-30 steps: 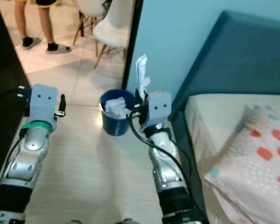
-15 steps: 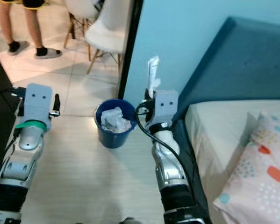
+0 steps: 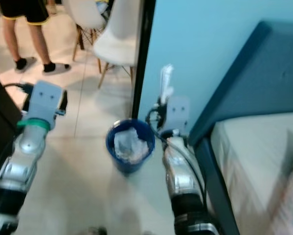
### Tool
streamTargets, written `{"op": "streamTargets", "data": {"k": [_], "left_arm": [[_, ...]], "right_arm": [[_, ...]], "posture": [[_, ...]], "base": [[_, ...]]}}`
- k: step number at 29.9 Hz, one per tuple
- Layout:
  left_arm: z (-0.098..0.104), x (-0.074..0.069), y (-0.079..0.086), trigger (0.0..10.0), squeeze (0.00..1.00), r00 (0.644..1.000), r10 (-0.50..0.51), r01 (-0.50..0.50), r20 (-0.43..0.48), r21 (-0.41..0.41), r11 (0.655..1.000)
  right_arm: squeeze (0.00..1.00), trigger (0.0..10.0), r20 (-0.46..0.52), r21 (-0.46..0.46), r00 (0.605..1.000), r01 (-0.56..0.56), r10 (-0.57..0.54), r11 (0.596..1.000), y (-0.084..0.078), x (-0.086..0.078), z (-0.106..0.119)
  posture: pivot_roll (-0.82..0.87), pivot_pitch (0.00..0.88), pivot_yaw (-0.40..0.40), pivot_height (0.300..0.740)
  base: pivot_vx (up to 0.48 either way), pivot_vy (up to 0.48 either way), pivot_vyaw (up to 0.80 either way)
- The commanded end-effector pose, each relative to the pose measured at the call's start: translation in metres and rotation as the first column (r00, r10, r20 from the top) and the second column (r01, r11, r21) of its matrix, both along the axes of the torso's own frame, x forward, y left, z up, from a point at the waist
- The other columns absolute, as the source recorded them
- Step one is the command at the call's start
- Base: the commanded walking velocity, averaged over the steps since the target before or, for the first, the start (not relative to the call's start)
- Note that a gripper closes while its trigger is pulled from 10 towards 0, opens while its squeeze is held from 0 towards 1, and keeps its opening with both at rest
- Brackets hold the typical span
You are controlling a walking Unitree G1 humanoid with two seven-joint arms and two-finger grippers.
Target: Clean up the room
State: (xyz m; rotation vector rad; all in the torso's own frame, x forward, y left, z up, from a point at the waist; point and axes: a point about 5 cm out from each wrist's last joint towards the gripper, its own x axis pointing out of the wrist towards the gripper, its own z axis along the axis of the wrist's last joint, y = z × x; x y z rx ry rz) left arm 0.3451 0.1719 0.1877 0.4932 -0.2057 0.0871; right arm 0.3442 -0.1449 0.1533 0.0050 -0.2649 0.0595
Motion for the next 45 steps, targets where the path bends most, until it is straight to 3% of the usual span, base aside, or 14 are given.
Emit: {"op": "streamTargets", "data": {"k": [1, 21, 25, 27, 30, 32, 35, 40, 43, 45], "left_arm": [[0.002, 0.002, -0.009, 10.0, 0.0, 0.999, -0.039, 0.038, 0.016, 0.041, 0.998], [-0.004, 0.001, -0.011, 10.0, 0.0, 0.998, -0.056, 0.055, 0.012, 0.045, 0.997], [-0.015, -0.003, -0.017, 10.0, 0.0, 0.99, -0.128, 0.131, -0.057, 0.044, 0.99], [-0.027, -0.01, -0.025, 10.0, 0.0, 0.963, -0.234, 0.245, -0.135, 0.071, 0.967], [-0.034, -0.015, -0.029, 10.0, 0.0, 0.939, -0.292, 0.305, -0.18, 0.049, 0.951], [-0.046, -0.027, -0.037, 10.0, 0.0, 0.871, -0.412, 0.429, -0.266, 0.005, 0.903], [-0.049, -0.03, -0.04, 10.0, 0.0, 0.848, -0.444, 0.464, -0.288, -0.001, 0.886], [-0.047, -0.033, -0.054, 10.0, 0.0, 0.826, -0.484, 0.512, -0.29, 0.025, 0.859], [-0.042, -0.042, -0.066, 10.0, 0.0, 0.789, -0.54, 0.565, -0.292, 0.0, 0.825], [-0.042, -0.045, -0.067, 10.0, 0.0, 0.781, -0.551, 0.574, -0.295, -0.007, 0.819]], "right_arm": [[0.0, 10.0, -0.016, 0.024, 0.999, 0.033, -0.032, 0.999, -0.01, -0.001, -0.004], [0.0, 10.0, -0.029, -0.008, 1.0, -0.006, 0.006, 1.0, -0.003, -0.001, -0.01], [0.0, 10.0, -0.088, -0.052, 0.996, -0.036, 0.031, 0.998, 0.0, -0.001, -0.021], [0.0, 10.0, -0.151, -0.103, 0.987, -0.065, 0.049, 0.993, 0.002, -0.004, -0.034], [0.0, 10.0, -0.197, -0.122, 0.979, -0.081, 0.056, 0.989, 0.003, -0.005, -0.043], [0.0, 10.0, -0.301, -0.164, 0.95, -0.134, 0.08, 0.977, 0.006, -0.006, -0.06], [0.0, 10.0, -0.332, -0.18, 0.939, -0.151, 0.084, 0.972, 0.007, -0.007, -0.065], [0.0, 10.0, -0.458, -0.194, 0.887, -0.157, 0.052, 0.968, 0.008, -0.005, -0.085], [0.0, 10.0, -0.538, -0.171, 0.842, -0.163, 0.047, 0.972, 0.011, -0.009, -0.101], [0.0, 10.0, -0.536, -0.163, 0.843, -0.155, 0.045, 0.974, 0.011, -0.009, -0.102]], "posture": [[0.0, 0.028, 0.066, 0.73], [0.0, 0.044, 0.049, 0.73], [0.0, 0.051, 0.045, 0.73], [0.0, 0.058, 0.04, 0.73], [-0.01, 0.068, 0.032, 0.73], [-0.02, 0.099, 0.028, 0.73], [-0.02, 0.105, 0.027, 0.73], [-0.01, 0.14, 0.023, 0.73], [0.0, 0.167, 0.026, 0.73], [0.01, 0.178, 0.032, 0.73]], "base": [[0.48, 0.0, 0.0], [0.48, 0.0, 0.0], [0.375, 0.0, 0.0], [0.0, 0.0, 0.0], [0.0, 0.0, 0.0], [0.0, 0.0, 0.0], [0.0, 0.0, 0.0], [0.0, 0.0, 0.0], [0.0, 0.0, 0.0], [0.0, 0.0, 0.0]]}}
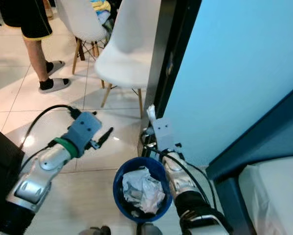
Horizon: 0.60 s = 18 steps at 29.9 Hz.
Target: Clean up the room
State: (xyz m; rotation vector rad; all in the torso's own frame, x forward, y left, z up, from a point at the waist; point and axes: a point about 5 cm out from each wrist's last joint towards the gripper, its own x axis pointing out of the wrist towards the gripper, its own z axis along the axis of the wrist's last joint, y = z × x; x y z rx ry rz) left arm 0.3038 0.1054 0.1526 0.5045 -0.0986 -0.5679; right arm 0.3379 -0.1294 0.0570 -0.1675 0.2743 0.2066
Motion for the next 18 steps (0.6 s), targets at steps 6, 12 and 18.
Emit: {"op": "streamTargets", "data": {"k": [6, 12, 18], "left_arm": [[-0.0022, -0.0087, -0.0006, 10.0, 0.0, 0.998, -0.028, 0.027, -0.05, -0.007, 1.0], [0.002, -0.0087, 0.0033, 10.0, 0.0, 0.999, -0.009, 0.008, -0.051, -0.02, 1.0], [0.0031, -0.0084, 0.0046, 10.0, 0.0, 0.999, 0.004, -0.005, -0.053, -0.019, 1.0]], "right_arm": [[1.0, 10.0, -0.029, 0.026, 0.998, 0.063, -0.062, 0.998, -0.009, 0.0005, -0.0054], [1.0, 10.0, -0.062, 0.052, 0.996, 0.07, -0.067, 0.996, -0.0094, 0.0008, -0.0086], [0.78, 10.0, -0.042, 0.075, 0.999, 0.034, -0.031, 0.997, -0.0042, 0.0033, -0.0044]], "posture": [[0.03, 0.198, 0.046, 0.73], [0.04, 0.205, 0.054, 0.73], [0.03, 0.202, 0.052, 0.73]], "base": [[0.0, 0.0, 0.0], [0.0, 0.0, 0.0], [0.0, 0.0, 0.0]]}}
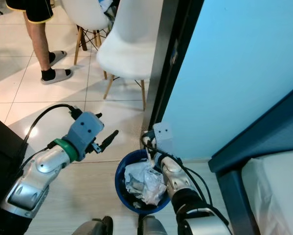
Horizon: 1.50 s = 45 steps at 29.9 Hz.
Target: Clean up the room
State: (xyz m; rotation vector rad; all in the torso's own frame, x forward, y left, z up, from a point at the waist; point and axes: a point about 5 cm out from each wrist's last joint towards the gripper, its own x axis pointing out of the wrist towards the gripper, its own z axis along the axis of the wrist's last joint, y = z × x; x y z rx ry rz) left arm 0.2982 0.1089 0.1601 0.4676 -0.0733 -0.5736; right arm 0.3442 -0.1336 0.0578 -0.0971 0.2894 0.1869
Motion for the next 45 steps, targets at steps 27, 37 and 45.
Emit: {"op": "streamTargets", "data": {"k": [27, 37, 45], "left_arm": [[-0.01, 0.018, 0.03, 10.0, 0.0, 0.902, 0.433, -0.427, 0.008, -0.144, 0.893], [-0.007, 0.017, 0.021, 10.0, 0.0, 0.911, 0.388, -0.381, 0.138, -0.073, 0.922], [-0.007, 0.017, 0.017, 10.0, 0.0, 0.902, 0.404, -0.394, 0.151, -0.094, 0.914]], "right_arm": [[0.0, 10.0, 0.425, 0.13, 0.905, -0.02, -0.038, 0.991, -0.01, -0.009, 0.05], [0.0, 10.0, 0.492, 0.12, 0.87, -0.03, -0.034, 0.992, -0.006, -0.009, 0.062], [0.0, 10.0, 0.479, 0.114, 0.878, -0.036, -0.023, 0.993, -0.005, -0.014, 0.06]], "posture": [[-0.02, 0.095, 0.015, 0.73], [-0.02, 0.05, 0.02, 0.73], [-0.02, 0.055, 0.012, 0.73]], "base": [[0.0, 0.0, 0.0], [-0.154, 0.0, 0.0], [-0.393, 0.0, 0.0]]}}
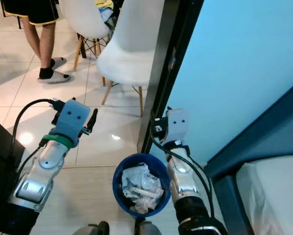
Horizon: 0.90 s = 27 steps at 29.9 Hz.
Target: Clean up the room
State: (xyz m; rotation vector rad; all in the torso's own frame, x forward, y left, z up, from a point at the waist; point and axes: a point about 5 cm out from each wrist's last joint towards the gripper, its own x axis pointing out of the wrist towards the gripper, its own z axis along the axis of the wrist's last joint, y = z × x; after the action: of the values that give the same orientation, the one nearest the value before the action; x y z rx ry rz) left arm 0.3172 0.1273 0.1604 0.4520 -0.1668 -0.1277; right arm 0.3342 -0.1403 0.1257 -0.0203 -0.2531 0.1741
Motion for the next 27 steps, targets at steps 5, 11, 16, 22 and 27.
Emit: {"op": "streamTargets", "data": {"k": [5, 11, 16, 22, 27], "left_arm": [[-0.0088, -0.0033, -0.0021, 10.0, 0.0, 1.0, 0.01, -0.01, -0.014, 0.0, 1.0], [-0.0088, -0.0042, -0.0028, 10.0, 0.0, 1.0, 0.009, -0.009, -0.01, 0.0, 1.0], [-0.0105, -0.0053, -0.0034, 10.0, 0.0, 1.0, 0.009, -0.009, -0.012, -0.002, 1.0], [-0.0113, -0.006, -0.0041, 10.0, 0.0, 1.0, 0.01, -0.01, -0.014, -0.003, 1.0], [-0.0122, -0.007, -0.0055, 10.0, 0.0, 1.0, 0.013, -0.014, -0.017, -0.01, 1.0]], "right_arm": [[0.0, 10.0, -0.036, -0.011, 0.999, -0.009, 0.009, 1.0, 0.0025, -0.0042, -0.0077], [0.0, 10.0, -0.039, -0.016, 0.999, -0.011, 0.011, 1.0, 0.0031, -0.0043, -0.0084], [0.0, 10.0, -0.052, -0.024, 0.999, -0.008, 0.007, 1.0, 0.0035, -0.0059, -0.0108], [0.0, 10.0, -0.062, -0.032, 0.998, -0.003, 0.001, 0.999, 0.0031, -0.0068, -0.0124], [0.0, 10.0, -0.068, -0.037, 0.998, 0.001, -0.003, 0.999, 0.0017, -0.0064, -0.0119]], "posture": [[-0.02, 0.057, 0.011, 0.73], [-0.02, 0.069, 0.011, 0.73], [-0.02, 0.077, 0.011, 0.73], [-0.02, 0.082, 0.01, 0.73], [-0.02, 0.09, 0.005, 0.73]], "base": [[-0.433, 0.0, 0.0], [-0.441, 0.0, 0.0], [-0.44, 0.0, 0.0], [-0.439, 0.0, 0.0], [-0.442, 0.0, 0.0]]}}
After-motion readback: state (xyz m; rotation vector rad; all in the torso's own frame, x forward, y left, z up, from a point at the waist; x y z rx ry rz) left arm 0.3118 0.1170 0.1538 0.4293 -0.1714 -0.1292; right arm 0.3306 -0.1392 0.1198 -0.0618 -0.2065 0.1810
